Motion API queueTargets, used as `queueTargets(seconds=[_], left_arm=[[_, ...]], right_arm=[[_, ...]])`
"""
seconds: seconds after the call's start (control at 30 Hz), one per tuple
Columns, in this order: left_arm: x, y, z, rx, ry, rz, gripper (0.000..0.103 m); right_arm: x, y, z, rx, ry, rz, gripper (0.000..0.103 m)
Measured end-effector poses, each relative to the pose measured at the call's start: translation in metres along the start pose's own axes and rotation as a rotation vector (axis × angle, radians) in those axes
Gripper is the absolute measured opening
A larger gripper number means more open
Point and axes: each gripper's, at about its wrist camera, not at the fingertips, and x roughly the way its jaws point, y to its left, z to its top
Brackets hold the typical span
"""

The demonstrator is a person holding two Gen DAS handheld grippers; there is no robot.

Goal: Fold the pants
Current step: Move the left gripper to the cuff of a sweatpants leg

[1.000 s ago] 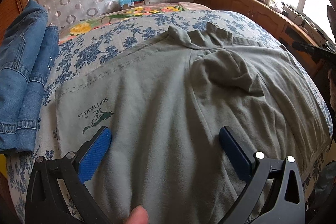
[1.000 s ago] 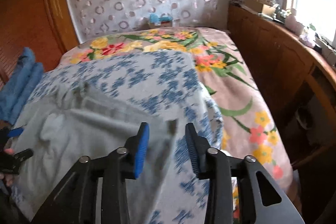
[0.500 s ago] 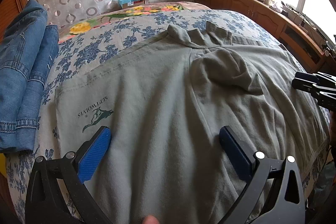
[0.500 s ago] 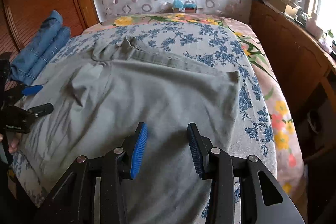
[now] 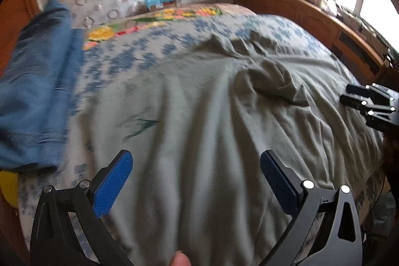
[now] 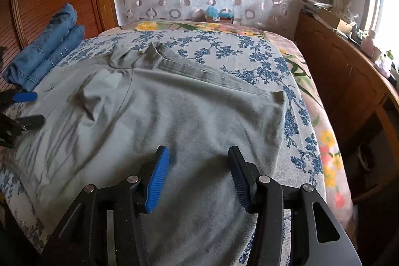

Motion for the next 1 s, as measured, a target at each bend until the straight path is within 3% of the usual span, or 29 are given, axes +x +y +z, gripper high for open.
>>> queueTargets(seconds=[0.2, 0.37, 0.5, 0.87, 1.0], left_arm=[[-0.037, 0.038, -0.02, -0.09, -0.037, 0.012, 0.101], [-0.052, 0.052, -0.042, -0.123, -0.026, 0.041, 0.086], [-0.061, 0.051, -0.062, -0.12, -0.014, 0.025, 0.078], [-0.074, 0.047, -0.092, -0.13, 0.0, -0.026, 0.044], [-0.074, 0.046, -0.098, -0.14, 0.005, -0.049, 0.039]], right_arm=[[-0.006, -0.004, -0.003, 0.01, -0.001, 0.01, 0.052], [-0.012, -0.006, -0.002, 0.022, -0.014, -0.007, 0.052], [-0.03, -0.006, -0.004, 0.056, -0.053, 0.001, 0.052], [-0.058, 0.024, -0.023, 0.043, -0.071, 0.049, 0.052], [-0.058, 0.034, -0.028, 0.041, -0.062, 0.07, 0.052]])
